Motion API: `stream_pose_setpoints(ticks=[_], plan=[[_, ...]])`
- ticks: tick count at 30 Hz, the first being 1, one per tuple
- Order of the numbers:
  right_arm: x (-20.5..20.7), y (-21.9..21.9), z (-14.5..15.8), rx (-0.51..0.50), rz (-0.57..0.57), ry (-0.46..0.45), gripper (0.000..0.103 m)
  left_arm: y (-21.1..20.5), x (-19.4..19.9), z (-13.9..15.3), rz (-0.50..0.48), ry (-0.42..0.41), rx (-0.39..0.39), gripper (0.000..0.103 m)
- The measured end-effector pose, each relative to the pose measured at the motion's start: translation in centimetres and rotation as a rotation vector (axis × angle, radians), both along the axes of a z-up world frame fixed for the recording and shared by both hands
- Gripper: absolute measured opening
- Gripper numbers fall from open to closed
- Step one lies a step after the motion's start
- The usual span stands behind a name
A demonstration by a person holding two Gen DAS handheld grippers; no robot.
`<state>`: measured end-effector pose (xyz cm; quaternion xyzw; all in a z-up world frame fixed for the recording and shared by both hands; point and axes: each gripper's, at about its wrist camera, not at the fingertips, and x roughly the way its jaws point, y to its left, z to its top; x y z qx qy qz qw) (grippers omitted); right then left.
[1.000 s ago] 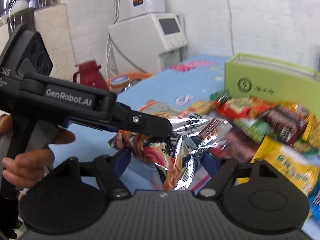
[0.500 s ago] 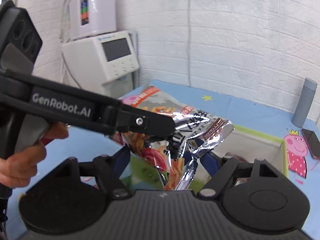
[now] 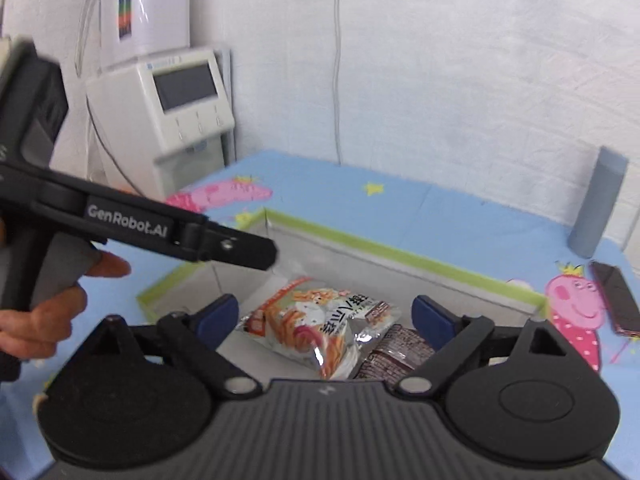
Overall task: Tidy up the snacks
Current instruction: 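Open the left tool to release the bag into the box, then move the left tool back toward the yellow chip bag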
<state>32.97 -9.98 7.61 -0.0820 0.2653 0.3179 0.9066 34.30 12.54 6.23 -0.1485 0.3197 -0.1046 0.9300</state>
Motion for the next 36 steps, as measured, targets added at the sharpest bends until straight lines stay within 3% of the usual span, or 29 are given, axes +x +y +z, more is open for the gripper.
stream_pose_setpoints(ticks=[4,10,13,16,20,23,27,30,36], plan=[[-7.2,-4.3,0.7,0.033,-0.040,-0.025,0.093,-0.3,-6.4,0.9,-0.050,-0.033,-0.042,0.078],[-17.9,-9.4,-3.5,0.074,-0.115,0.092,0.093,-3.5,-16.7,-1.3,-0.158,-0.013,-0.065,0.077],[-23.7,-10.4,-5.8,0.107,-0.133,0.127,0.093,-5.2,-22.0,-3.5,-0.183,0.017,-0.076,0.073],[-26.7,-9.8,-7.2,0.173,-0.104,0.183,0.093,-7.1,-25.2,-4.4,-0.222,0.014,-0.076,0.071],[-26.9,-8.4,-7.8,0.206,-0.064,0.225,0.093,-9.4,-25.2,-4.8,-0.254,0.043,-0.038,0.064],[-26.2,-8.2,-8.5,0.225,-0.060,0.255,0.093,-10.2,-24.7,-5.5,-0.246,0.063,-0.007,0.068],[-25.2,-9.5,-8.9,0.186,-0.134,0.226,0.093,-10.8,-23.6,-6.7,-0.209,0.092,0.013,0.071],[-24.7,-11.2,-8.7,0.181,-0.208,0.207,0.094,-11.2,-23.1,-6.7,-0.239,0.092,-0.015,0.072],[-25.0,-9.5,-8.8,0.179,-0.095,0.223,0.093,-12.3,-21.8,-7.6,-0.256,0.135,-0.036,0.070]])
